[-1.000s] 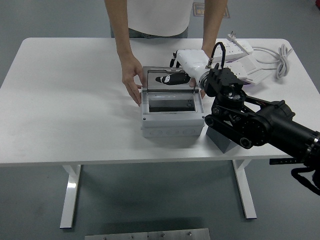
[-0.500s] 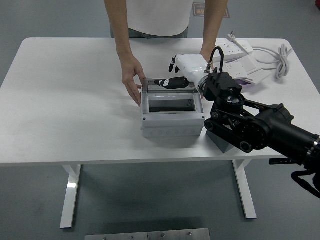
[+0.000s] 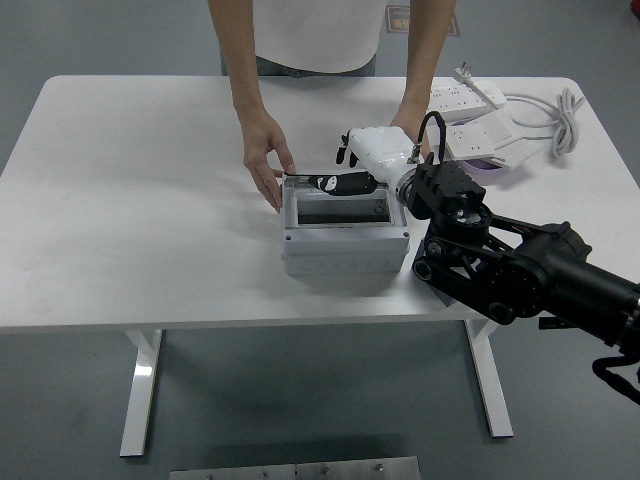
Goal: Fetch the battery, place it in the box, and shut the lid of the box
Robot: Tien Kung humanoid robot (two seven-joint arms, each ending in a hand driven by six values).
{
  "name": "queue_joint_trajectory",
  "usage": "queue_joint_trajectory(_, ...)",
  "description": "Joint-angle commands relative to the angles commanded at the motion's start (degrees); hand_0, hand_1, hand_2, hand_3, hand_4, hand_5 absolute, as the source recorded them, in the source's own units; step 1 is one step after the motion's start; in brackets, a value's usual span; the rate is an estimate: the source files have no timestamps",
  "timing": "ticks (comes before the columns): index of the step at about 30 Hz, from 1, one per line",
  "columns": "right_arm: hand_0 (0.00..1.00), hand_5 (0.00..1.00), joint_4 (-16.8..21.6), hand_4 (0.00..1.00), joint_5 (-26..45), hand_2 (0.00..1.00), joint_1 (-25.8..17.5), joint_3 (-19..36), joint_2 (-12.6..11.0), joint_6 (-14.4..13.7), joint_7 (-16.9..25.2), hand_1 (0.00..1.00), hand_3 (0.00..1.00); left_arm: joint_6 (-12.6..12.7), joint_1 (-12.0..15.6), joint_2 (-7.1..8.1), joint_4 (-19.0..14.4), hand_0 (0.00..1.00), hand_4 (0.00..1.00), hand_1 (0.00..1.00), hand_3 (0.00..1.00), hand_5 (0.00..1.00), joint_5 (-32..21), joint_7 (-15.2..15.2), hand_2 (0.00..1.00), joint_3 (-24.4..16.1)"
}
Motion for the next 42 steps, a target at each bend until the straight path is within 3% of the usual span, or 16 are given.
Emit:
queue_joint_trajectory(2, 0.145, 0.690, 0.50, 0.903, -0.05, 0.496, -0.14, 0.02, -0.14, -0.19, -0.02, 0.384, 0.531, 0.05, 0.01, -0.02, -0.01, 0.567, 0.707, 0.713, 0.612, 0.204, -0.07, 0.01, 0.661, 0.04)
queue_joint_trajectory(3, 0.153, 0.685, 0.72, 0.898, -0.06, 0.411, -0.19, 0.03, -0.20, -0.31, 0.00, 0.370, 0.416, 0.07, 0.01, -0.02, -0.01, 0.567, 0.709, 0.713, 0.611, 0.205, -0.11, 0.01, 0.662, 0.06)
queue_joint_trajectory(8, 0.153, 0.685, 1.63, 0.898, -0.01, 0.411, -0.23, 0.06, -0.56, -0.44, -0.08, 0.370, 0.416, 0.12, -0.02, -0.01, 0.00, 0.567, 0.709, 0.713, 0.611, 0.205, -0.19, -0.03, 0.662, 0.12)
queue_joint_trajectory(9, 0.239, 0.681, 1.80, 0.894, 0.05, 0.383, -0.24, 0.09, -0.64, -0.40, -0.12, 0.371, 0.383, 0.13, -0.02, -0.01, 0.01, 0.567, 0.710, 0.713, 0.611, 0.204, -0.22, -0.05, 0.663, 0.14)
queue_joint_trajectory(32, 0.257, 0.683, 4.34, 0.890, 1.72, 0.353, -0.49, 0.05, -1.50, 1.17, -1.00, 0.360, 0.366, 0.50, -0.04, 0.10, 0.03, 0.567, 0.718, 0.713, 0.612, 0.211, -0.65, -0.19, 0.665, 0.37)
queue_joint_trajectory(42, 0.256, 0.692, 5.79, 0.886, -2.54, 0.349, -2.82, 6.63, -3.08, 0.50, -1.83, 0.358, 0.365, 0.40, 0.03, -0.18, 0.07, 0.568, 0.727, 0.713, 0.612, 0.228, -0.53, -0.18, 0.667, 0.32)
